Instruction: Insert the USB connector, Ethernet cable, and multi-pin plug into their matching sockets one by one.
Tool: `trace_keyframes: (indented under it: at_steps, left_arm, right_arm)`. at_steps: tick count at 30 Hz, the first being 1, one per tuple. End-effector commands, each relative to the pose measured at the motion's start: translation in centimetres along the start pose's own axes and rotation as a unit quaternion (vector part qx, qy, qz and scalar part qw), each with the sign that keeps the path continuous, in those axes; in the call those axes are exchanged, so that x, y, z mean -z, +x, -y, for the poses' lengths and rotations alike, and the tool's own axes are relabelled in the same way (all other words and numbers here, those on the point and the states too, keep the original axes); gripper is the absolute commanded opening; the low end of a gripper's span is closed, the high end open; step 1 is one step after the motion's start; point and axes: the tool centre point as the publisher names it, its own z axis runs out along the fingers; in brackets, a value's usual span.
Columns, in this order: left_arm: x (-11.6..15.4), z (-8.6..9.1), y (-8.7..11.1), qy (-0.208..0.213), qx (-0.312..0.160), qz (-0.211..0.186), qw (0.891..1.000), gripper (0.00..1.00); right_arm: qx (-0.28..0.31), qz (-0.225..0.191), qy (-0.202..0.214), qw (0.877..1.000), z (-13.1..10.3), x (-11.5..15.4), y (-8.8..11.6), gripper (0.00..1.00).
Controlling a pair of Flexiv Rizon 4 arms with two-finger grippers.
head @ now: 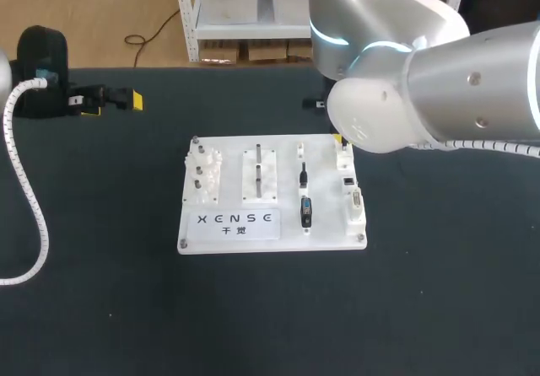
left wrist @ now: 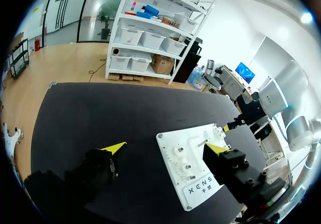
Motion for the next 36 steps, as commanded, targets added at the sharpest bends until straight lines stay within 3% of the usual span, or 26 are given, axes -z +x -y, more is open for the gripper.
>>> trace_keyframes:
  at_steps: [1,18,19,21,22,23,30,36]
  left_arm:
    - [0.0,0.0,0.0,0.000,0.000,0.000,1.000,1.00]
    - [0.0,0.0,0.0,0.000,0.000,0.000,1.000,1.00]
    - [0.0,0.0,0.0,0.000,0.000,0.000,1.000,1.00]
    - [0.0,0.0,0.0,0.000,0.000,0.000,1.000,1.00]
    - [0.0,0.0,0.0,0.000,0.000,0.000,1.000,1.00]
    - [0.0,0.0,0.0,0.000,0.000,0.000,1.000,1.00]
    - [0.0,0.0,0.0,0.000,0.000,0.000,1.000,1.00]
    - [0.0,0.0,0.0,0.000,0.000,0.000,1.000,1.00]
  right_arm:
    - [0.005,0.004,-0.002,1.000,0.0,-0.3,0.2,0.00]
    - [-0.012,-0.019,0.002,1.000,0.6,-2.3,0.8,0.00]
    - [-0.012,-0.019,0.003,1.000,0.6,-2.3,0.8,0.05]
    - [-0.014,-0.017,-0.001,1.000,0.5,-1.9,0.8,0.40]
    - [-0.012,-0.009,0.001,1.000,0.4,-1.5,0.8,0.88]
    - [-0.012,-0.005,-0.004,1.000,0.3,-1.2,0.7,1.00]
    - [-0.013,0.032,-0.014,0.999,-0.5,2.1,0.5,1.00]
    - [-0.010,0.044,-0.028,0.999,-1.9,4.2,1.4,1.00]
